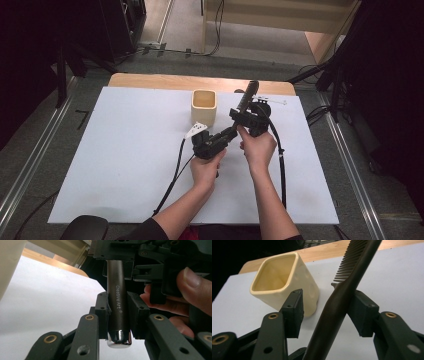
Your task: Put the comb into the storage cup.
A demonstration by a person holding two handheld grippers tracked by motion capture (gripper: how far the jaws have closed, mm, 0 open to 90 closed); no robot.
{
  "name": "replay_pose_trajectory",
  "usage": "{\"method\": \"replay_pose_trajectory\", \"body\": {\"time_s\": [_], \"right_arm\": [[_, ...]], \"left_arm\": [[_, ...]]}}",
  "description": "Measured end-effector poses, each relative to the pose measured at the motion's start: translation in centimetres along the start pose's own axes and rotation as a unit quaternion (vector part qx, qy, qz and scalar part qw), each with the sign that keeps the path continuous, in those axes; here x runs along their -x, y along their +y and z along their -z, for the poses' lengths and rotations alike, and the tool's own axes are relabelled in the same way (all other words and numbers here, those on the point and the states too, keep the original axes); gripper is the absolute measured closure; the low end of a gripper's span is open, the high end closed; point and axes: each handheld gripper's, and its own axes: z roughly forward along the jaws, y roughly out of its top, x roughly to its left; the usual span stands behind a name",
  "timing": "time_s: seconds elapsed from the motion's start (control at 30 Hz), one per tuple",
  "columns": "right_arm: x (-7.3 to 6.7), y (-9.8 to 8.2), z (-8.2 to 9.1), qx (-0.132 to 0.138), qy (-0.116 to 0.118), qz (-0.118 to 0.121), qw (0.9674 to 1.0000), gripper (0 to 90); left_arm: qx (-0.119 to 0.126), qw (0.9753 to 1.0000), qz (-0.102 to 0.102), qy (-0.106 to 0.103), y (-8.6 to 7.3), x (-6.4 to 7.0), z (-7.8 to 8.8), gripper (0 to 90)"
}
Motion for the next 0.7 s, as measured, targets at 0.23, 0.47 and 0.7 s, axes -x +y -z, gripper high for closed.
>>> {"method": "replay_pose_trajectory", "body": {"time_s": [0.23, 0.47, 0.7], "right_arm": [[0.37, 0.10, -0.04, -0.015, 0.020, -0.050, 0.9985, 51.8], [0.79, 0.05, -0.12, -0.018, 0.011, -0.059, 0.9980, 64.9], [0.98, 0.13, -0.01, -0.024, 0.018, -0.067, 0.9973, 66.6]], "left_arm": [[0.006, 0.9997, 0.021, -0.011, -0.43, -0.18, -0.16, 73.6], [0.009, 0.9998, 0.018, -0.009, -0.48, -0.15, -0.17, 73.6], [0.007, 0.9999, 0.013, -0.008, -0.61, -0.08, -0.18, 73.6]]}}
